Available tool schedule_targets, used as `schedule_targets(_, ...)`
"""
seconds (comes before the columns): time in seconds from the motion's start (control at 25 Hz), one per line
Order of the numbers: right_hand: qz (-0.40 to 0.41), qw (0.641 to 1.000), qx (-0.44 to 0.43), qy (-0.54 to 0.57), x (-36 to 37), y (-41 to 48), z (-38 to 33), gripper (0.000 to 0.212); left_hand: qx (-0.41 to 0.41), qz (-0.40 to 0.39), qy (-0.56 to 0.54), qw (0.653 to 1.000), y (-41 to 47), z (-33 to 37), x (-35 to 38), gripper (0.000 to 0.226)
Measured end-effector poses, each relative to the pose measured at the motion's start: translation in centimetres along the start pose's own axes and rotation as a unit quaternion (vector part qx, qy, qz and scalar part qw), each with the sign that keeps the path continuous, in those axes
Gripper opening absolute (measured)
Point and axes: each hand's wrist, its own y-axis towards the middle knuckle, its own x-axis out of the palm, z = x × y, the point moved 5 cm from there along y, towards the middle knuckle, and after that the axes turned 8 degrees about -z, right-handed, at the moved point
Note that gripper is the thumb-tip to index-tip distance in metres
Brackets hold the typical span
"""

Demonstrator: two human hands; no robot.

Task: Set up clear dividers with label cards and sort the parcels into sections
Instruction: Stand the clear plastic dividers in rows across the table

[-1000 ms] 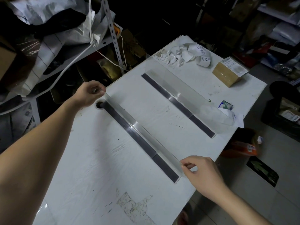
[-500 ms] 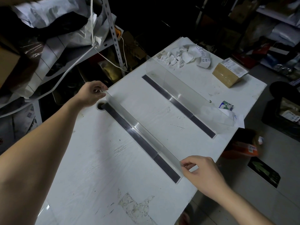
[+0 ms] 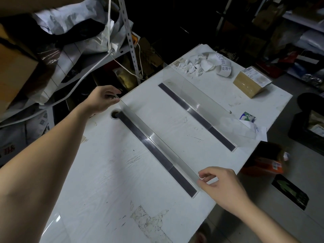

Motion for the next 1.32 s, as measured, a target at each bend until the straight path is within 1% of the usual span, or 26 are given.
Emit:
schedule_targets(0.12,0.000,1.000,-0.025,-0.017,-0.4,0.1,-0.6,0.020,-0.010,0.018,0.014,1.000,-2.0,0.5,-0.6,0.028)
schedule_targets(0.24,-0.016,0.995,-0.061,-0.081,-0.5,0.5,-1.9,0.037,-0.020,0.039,0.036,0.998,-5.4,1.0,-1.0,0.029)
schedule_targets(0.32,-0.029,0.988,-0.099,-0.116,-0.2,0.5,-3.4,0.045,-0.034,0.044,0.043,0.998,-9.1,1.0,-1.1,0.028)
schedule_targets(0.48,-0.064,0.974,-0.181,-0.119,1.5,-0.8,-7.0,0.050,-0.076,0.040,0.048,0.995,-19.8,1.9,-0.4,0.036)
schedule_targets(0.6,-0.095,0.958,-0.237,-0.132,3.8,-2.6,-9.2,0.050,-0.106,0.091,0.020,0.990,-28.8,2.5,0.7,0.034)
schedule_targets(0.76,-0.144,0.934,-0.293,-0.143,8.5,-6.0,-11.6,0.049,-0.175,0.183,-0.039,0.967,-40.0,1.0,3.2,0.036)
schedule_targets(0.96,-0.219,0.919,-0.302,-0.127,14.6,-9.6,-13.3,0.048,-0.264,0.247,-0.081,0.929,-50.5,-3.0,7.3,0.045)
schedule_targets(1.08,-0.253,0.916,-0.292,-0.110,18.2,-11.0,-13.6,0.048,-0.294,0.257,-0.087,0.917,-54.1,-5.0,9.0,0.049)
schedule_targets(1.2,-0.286,0.915,-0.266,-0.101,21.8,-11.9,-13.4,0.047,-0.288,0.251,-0.081,0.921,-55.7,-7.2,9.6,0.044)
schedule_targets(1.32,-0.301,0.920,-0.230,-0.102,25.2,-12.4,-12.5,0.048,-0.275,0.214,-0.047,0.936,-55.4,-10.4,9.3,0.040)
